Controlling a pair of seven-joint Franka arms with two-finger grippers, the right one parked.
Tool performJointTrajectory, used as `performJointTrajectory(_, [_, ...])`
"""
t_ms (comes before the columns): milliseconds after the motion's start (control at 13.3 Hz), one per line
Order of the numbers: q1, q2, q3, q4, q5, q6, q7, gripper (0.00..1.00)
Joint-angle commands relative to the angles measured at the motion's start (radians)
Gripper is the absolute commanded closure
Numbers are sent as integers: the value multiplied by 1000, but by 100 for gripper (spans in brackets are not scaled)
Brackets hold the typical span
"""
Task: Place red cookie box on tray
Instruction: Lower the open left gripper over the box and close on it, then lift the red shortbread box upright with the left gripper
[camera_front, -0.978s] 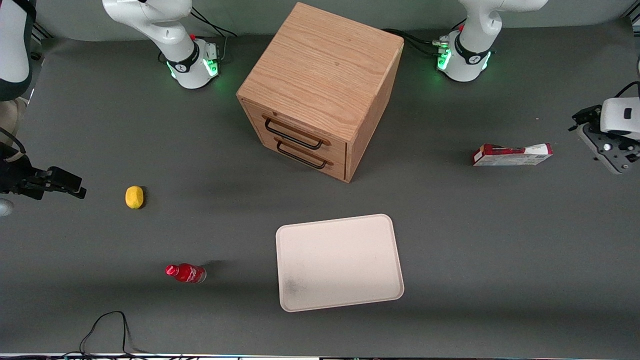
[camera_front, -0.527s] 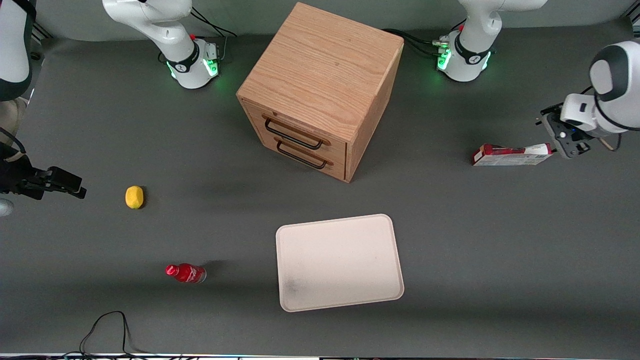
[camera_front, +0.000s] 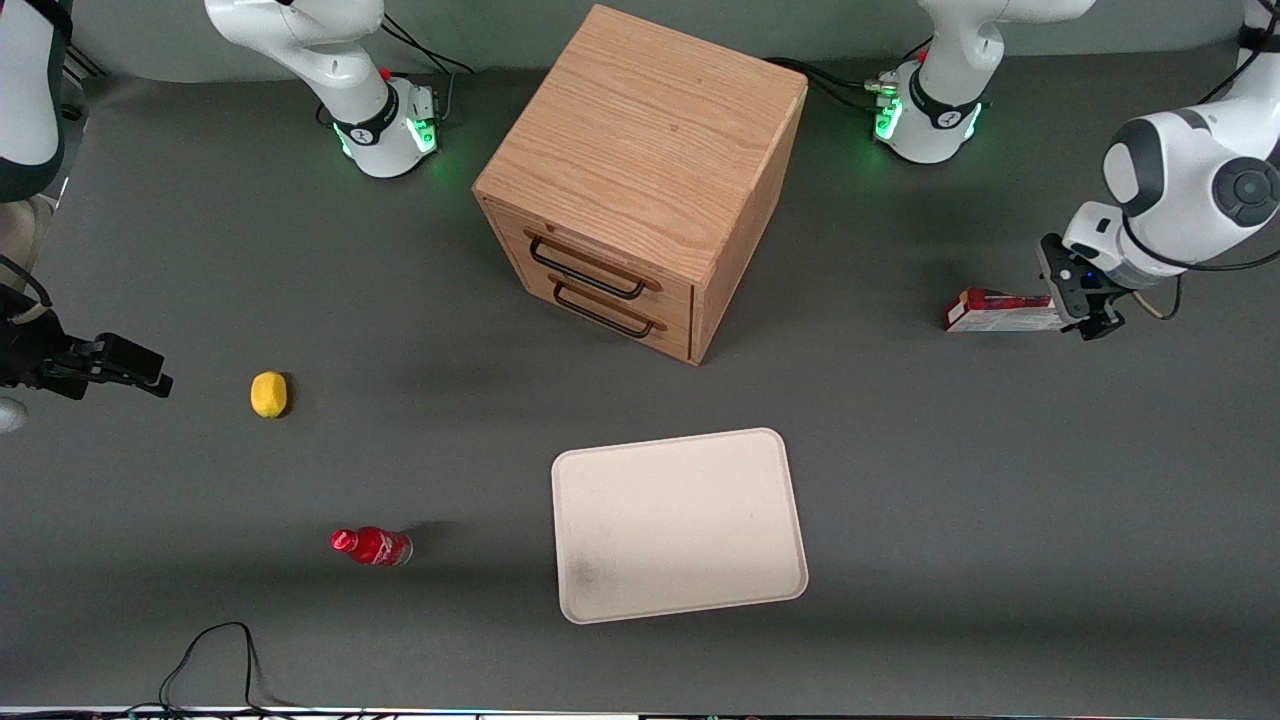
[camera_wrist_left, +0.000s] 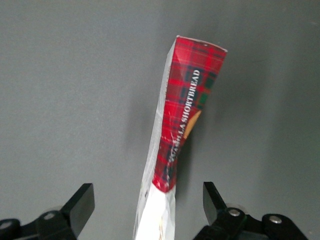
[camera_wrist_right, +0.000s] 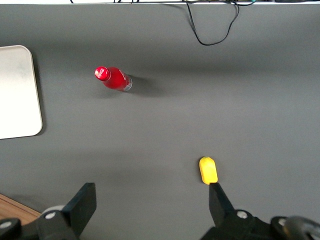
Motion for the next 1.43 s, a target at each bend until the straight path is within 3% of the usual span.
performJointTrajectory(0, [-18,19,7,-45,-60,54,28,6])
performJointTrajectory(75, [-18,22,7,-54,-68,71,28,8])
performJointTrajectory(301, [-33,56,7,-50,-68,85,78,65])
performJointTrajectory(376, [-36,60,7,-48,-68,101,130,89])
performJointTrajectory(452, [-42,68,7,-41,-70,112,167,100])
performJointTrajectory(753, [-42,71,9,-21,-96,125,163,100])
performJointTrajectory(903, [-44,70,9,14,-183,82,100,100])
performJointTrajectory(1054, [-45,53,1,94,-183,-65,-65,100])
performJointTrajectory(1355, [-51,51,-97,388,-185,-461,-512,100])
